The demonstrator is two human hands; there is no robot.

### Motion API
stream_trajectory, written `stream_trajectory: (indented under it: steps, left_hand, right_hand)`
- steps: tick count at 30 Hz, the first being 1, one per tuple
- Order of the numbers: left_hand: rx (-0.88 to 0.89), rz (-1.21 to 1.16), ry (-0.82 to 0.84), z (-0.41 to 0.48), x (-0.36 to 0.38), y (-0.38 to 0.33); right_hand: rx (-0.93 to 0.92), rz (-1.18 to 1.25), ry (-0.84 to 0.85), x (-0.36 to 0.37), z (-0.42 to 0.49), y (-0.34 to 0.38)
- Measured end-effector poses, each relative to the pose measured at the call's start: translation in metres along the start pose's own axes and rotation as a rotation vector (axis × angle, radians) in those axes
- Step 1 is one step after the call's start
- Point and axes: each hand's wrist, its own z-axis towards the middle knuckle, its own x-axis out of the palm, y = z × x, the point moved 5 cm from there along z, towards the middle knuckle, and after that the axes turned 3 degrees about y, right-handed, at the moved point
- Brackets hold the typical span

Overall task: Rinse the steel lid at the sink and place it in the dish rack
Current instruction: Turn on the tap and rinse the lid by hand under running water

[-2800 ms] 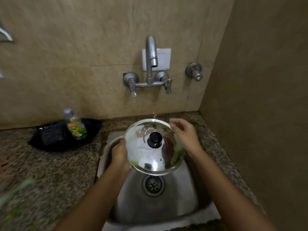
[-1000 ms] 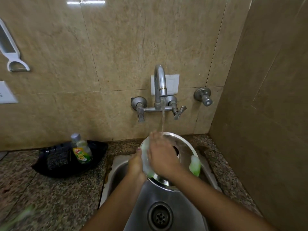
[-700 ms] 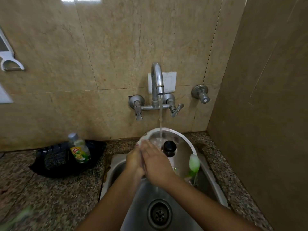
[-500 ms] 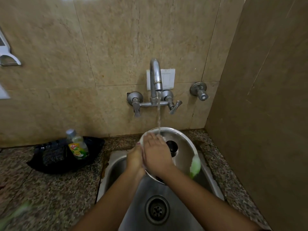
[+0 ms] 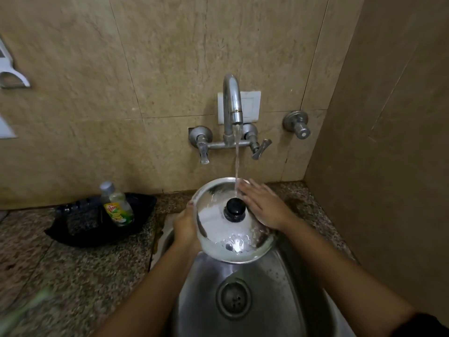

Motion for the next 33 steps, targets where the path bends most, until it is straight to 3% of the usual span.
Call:
stream_trajectory:
  steps: [5,7,10,15,17,19,21,23,27,30,33]
  left_hand:
    - [-0.071,0.011,-0.013,0.002,-0.005,0.008]
    - [-0.011,0.040,-0.016,0.004,-0.008,0.003]
    - [0.055,0.009,0.010,0.004,-0.004,0.000]
    - [0.065,0.035,0.099,0.000,0.010,-0.002]
    - [0.065,0.029,0.078,-0.002,0.010,-0.003]
    - [0.064,0.011,0.017,-0.004,0.005,0.001]
    - [0.040,-0.004,-0.013,-0.004,0.001,0.008]
    - [-0.047,-0.042,0.061,-0.004,0.002,0.016]
    - [-0.093,0.134,0.246,-0.001,0.002,0.016]
    - [-0.043,0.162,0.313,-0.004,0.007,0.003]
    - [0.058,0.277,0.274,-0.006,0.014,-0.011]
  right_hand:
    - [-0.159,0.156,0.289,-0.004,0.045,0.020]
    - [-0.162,0.259,0.292,-0.004,0.050,0.012]
    - [-0.049,0.423,0.138,-0.009,0.051,0.008]
    - [-0.277,0.415,0.340,-0.003,0.047,0.058]
    - [-0.130,0.552,0.232,-0.006,0.048,0.043]
    - [0.119,0.641,-0.071,-0.012,0.044,0.012]
    - [0.357,0.511,-0.344,-0.018,0.033,-0.011]
    - [0.436,0.456,-0.418,-0.020,0.031,-0.019]
    - [0.254,0.427,-0.394,-0.036,0.039,-0.014]
    - [0.012,0.416,-0.186,-0.042,0.050,0.010]
    - [-0.166,0.323,0.001,-0.032,0.054,0.043]
